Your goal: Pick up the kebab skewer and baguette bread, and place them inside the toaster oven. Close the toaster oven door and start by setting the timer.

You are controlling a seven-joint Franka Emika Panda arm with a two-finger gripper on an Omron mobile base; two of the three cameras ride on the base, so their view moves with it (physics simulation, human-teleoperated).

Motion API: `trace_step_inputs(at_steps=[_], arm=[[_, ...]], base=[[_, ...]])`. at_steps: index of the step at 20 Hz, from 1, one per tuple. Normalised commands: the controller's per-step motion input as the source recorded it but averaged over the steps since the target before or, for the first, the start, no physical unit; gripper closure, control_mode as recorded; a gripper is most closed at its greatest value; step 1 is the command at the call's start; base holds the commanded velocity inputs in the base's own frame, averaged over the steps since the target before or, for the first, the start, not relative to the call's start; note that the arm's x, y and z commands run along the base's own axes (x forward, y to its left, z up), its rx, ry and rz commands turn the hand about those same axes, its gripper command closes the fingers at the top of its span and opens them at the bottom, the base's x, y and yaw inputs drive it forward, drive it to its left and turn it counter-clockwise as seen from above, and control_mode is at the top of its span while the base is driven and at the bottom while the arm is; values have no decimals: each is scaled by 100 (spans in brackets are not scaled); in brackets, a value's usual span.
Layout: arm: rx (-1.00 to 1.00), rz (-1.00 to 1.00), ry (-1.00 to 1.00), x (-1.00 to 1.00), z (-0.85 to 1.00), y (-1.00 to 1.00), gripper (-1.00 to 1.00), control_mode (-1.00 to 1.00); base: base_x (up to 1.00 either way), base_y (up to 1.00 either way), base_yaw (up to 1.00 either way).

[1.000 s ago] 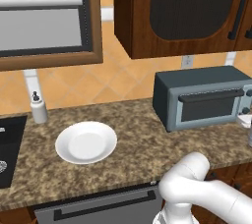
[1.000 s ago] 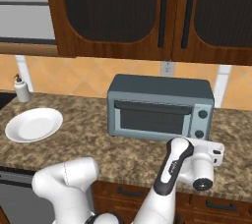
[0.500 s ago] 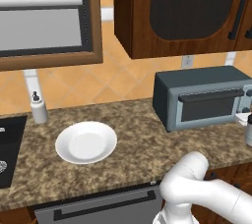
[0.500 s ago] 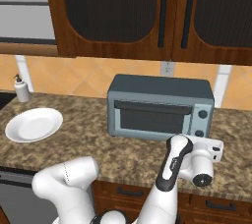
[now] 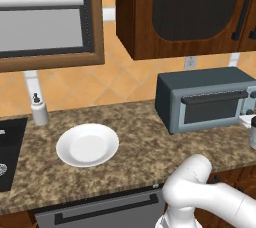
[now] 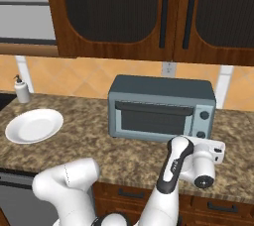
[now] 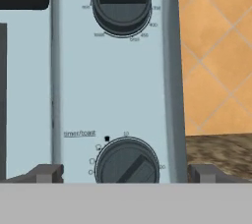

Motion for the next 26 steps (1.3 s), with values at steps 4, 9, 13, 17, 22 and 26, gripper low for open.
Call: trace_step_inputs(at_steps=[4,9,13,17,22,26], arm=[[0,0,0,0,0,0,-100,-100],[0,0,0,-4,0,0,-100,-100],[0,0,0,-9,0,0,-100,-100],[0,0,0,-1,0,0,-100,-100],[0,0,0,3,0,0,-100,-100],[0,0,0,10,0,0,100,-100]], base=[[0,0,0],[0,0,0],[0,0,0],[0,0,0],[0,0,0],[0,0,0]])
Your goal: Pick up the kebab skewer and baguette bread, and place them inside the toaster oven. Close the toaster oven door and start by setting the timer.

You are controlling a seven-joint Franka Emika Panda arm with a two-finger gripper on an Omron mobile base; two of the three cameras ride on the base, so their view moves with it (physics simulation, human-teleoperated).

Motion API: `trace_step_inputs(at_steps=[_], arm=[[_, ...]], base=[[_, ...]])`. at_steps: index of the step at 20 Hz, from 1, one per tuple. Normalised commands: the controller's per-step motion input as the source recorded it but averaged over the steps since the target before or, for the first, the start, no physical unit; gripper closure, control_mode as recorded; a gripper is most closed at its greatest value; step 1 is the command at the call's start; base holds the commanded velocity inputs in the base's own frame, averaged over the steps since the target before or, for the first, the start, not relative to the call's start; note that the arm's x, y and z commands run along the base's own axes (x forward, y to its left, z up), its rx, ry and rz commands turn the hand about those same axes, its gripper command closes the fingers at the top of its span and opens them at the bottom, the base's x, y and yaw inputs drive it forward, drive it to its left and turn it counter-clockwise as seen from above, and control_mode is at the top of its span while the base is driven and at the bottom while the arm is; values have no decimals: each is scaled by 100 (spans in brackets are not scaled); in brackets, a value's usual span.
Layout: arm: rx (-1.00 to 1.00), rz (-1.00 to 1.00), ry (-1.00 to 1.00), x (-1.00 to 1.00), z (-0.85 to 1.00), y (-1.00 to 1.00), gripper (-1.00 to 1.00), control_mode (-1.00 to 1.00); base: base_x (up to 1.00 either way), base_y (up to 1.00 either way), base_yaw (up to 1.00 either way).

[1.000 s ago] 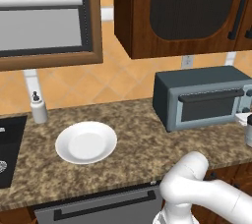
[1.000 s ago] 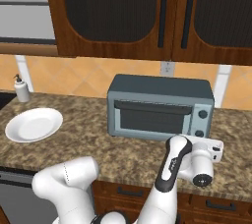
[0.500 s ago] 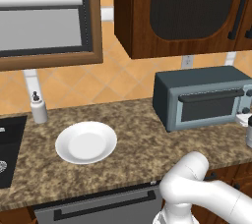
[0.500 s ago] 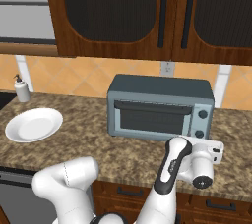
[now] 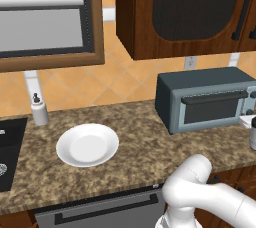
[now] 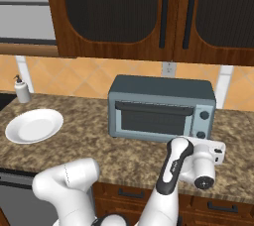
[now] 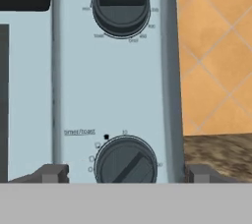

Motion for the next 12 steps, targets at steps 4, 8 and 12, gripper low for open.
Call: trace_step_inputs(at_steps=[4,8,12], arm=[[0,0,0,3,0,0,100,-100],[0,0,0,0,0,0,100,-100],[0,0,0,0,0,0,100,-100]], base=[[0,0,0],[0,0,0],[0,0,0]])
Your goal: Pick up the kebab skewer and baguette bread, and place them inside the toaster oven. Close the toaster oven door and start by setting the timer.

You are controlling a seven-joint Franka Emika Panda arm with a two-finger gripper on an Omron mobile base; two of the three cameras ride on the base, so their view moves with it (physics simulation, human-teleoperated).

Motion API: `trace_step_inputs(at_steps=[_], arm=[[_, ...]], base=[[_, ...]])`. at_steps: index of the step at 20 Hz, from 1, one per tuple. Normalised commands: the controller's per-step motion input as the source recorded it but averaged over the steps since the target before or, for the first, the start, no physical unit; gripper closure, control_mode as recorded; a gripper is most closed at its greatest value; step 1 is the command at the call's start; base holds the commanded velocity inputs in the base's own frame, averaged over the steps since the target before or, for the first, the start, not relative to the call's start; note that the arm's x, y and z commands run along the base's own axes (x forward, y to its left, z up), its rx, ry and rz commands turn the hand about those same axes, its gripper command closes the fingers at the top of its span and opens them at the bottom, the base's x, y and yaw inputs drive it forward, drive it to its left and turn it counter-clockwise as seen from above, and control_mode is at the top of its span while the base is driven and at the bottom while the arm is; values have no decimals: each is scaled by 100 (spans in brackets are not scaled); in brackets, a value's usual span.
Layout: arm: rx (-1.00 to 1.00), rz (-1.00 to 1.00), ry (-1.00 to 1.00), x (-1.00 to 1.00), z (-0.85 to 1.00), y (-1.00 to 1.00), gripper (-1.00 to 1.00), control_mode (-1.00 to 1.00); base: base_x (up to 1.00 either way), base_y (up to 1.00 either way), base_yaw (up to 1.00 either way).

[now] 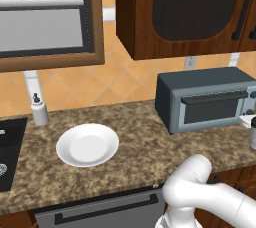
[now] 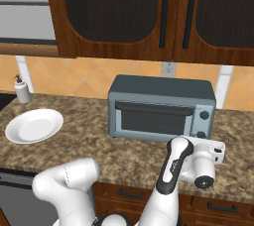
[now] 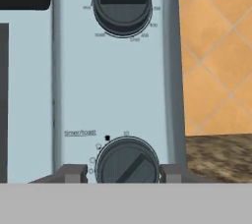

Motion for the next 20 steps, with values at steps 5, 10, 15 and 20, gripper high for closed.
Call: trace_step_inputs(at_steps=[5,10,15,20], arm=[[0,0,0,-2,0,0,100,-100],[0,0,0,-15,0,0,100,-100],[0,0,0,-2,0,0,100,-100],[0,0,0,-1,0,0,100,-100]], base=[[0,0,0],[0,0,0],[0,0,0],[0,0,0]])
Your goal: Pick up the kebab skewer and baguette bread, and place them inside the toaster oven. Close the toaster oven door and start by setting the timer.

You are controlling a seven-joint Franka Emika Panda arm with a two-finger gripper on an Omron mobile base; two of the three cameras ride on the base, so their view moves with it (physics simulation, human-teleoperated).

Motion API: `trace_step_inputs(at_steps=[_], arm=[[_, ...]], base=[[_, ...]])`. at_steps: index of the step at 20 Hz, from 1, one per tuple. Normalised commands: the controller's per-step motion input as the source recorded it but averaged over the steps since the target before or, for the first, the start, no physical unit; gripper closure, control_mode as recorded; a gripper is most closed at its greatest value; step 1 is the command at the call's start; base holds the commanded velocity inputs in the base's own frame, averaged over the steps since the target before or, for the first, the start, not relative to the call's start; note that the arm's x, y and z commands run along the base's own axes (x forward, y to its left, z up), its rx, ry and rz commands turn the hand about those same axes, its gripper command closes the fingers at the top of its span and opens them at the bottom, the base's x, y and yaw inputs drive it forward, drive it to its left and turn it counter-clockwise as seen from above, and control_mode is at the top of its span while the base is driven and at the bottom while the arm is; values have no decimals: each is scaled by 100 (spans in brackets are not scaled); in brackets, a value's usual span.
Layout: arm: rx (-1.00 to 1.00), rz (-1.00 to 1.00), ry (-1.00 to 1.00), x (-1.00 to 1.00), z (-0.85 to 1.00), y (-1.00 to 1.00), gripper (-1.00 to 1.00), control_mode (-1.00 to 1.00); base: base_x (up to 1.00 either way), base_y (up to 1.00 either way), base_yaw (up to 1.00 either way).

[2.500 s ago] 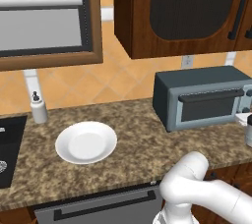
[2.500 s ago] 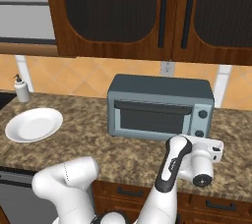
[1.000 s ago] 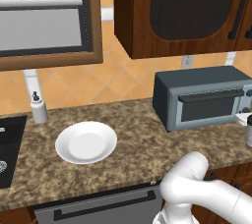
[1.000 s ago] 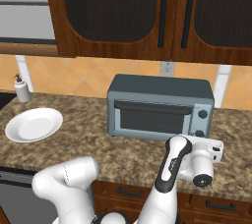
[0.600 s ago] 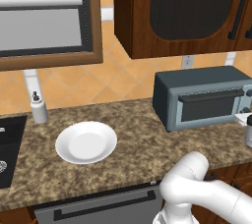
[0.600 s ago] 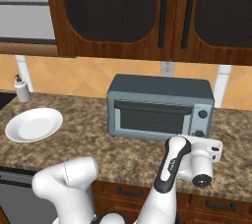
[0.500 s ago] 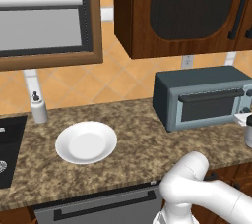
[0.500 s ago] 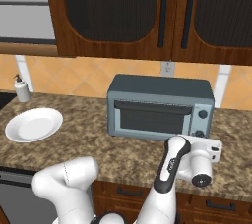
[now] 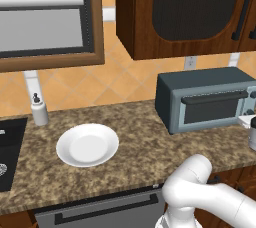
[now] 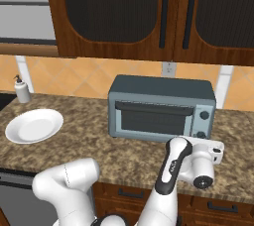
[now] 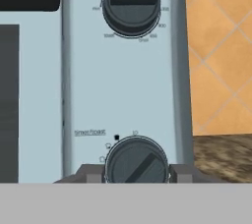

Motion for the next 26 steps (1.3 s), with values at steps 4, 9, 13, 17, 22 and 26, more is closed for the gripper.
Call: trace_step_inputs(at_steps=[4,9,13,17,22,26], arm=[[2,0,0,-4,0,-5,100,-100],[2,0,0,-8,1,-3,100,-100],[3,0,0,-5,2,-2,100,-100],[10,0,-1,-2,0,-4,100,-100],[17,0,-2,-1,0,-4,100,-100],[20,-2,-2,-1,0,0,100,-100]], base=[[0,0,0],[0,0,0],[0,0,0],[0,0,0],[0,0,0],[0,0,0]])
